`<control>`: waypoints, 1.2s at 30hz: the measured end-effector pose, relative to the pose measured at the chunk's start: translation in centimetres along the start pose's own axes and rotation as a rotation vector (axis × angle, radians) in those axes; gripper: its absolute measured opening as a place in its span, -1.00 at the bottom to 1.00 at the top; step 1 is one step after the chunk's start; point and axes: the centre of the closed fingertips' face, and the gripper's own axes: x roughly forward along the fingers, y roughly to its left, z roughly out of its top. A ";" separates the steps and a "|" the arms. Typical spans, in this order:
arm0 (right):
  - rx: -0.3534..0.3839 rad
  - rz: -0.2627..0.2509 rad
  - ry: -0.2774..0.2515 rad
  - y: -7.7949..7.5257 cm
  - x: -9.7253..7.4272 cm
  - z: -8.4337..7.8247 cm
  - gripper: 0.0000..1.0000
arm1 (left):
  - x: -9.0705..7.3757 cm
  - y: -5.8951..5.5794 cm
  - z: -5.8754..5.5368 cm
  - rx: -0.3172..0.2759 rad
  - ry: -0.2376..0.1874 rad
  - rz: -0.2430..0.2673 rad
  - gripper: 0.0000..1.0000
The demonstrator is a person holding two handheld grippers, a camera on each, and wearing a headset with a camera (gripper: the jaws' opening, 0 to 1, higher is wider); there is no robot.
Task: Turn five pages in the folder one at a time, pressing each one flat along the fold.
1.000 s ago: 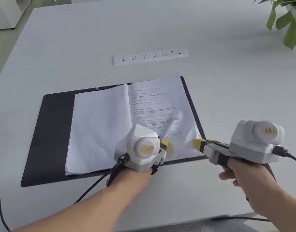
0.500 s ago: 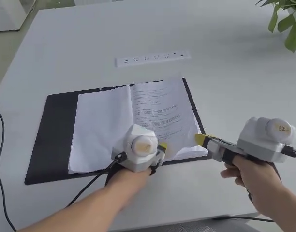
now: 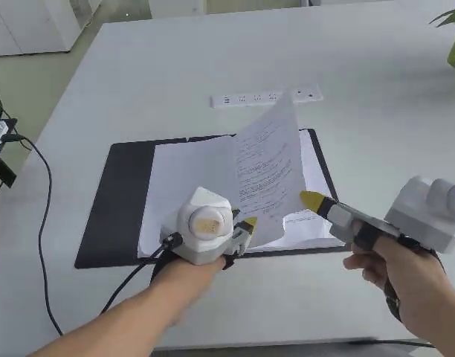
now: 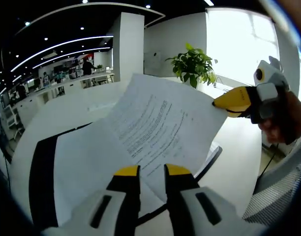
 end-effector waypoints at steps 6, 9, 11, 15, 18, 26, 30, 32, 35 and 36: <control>0.009 0.059 -0.005 3.5 1.8 -0.5 -1.00 | -3.0 2.4 0.4 -0.005 -0.031 0.030 -0.66; 0.003 0.085 0.007 5.4 3.1 -1.1 -1.00 | -4.5 3.7 0.5 -0.010 -0.047 0.053 -0.66; 0.005 0.106 0.015 6.6 4.0 -1.6 -1.00 | -5.5 4.7 0.7 -0.016 -0.060 0.069 -0.66; -0.010 0.136 0.042 8.7 5.8 -2.6 -1.00 | -7.4 6.5 0.7 -0.029 -0.076 0.099 -0.66; -0.013 0.151 0.060 9.9 7.0 -3.4 -1.00 | -8.6 7.7 0.6 -0.040 -0.086 0.121 -0.66; -0.011 0.155 0.127 11.3 9.7 -5.9 -1.00 | -11.5 10.7 -0.6 -0.078 -0.094 0.179 -0.66; -0.007 0.152 0.155 11.6 10.7 -6.9 -1.00 | -12.3 11.7 -1.0 -0.093 -0.100 0.201 -0.66; -0.008 0.148 0.177 11.1 11.5 -7.3 -1.00 | -12.7 12.1 -1.2 -0.095 -0.101 0.210 -0.67; -0.013 0.144 0.207 11.0 12.4 -8.3 -1.00 | -13.3 12.5 -1.4 -0.108 -0.105 0.220 -0.67; -0.010 0.143 0.220 11.0 12.8 -8.7 -1.00 | -13.5 12.7 -1.5 -0.109 -0.106 0.226 -0.66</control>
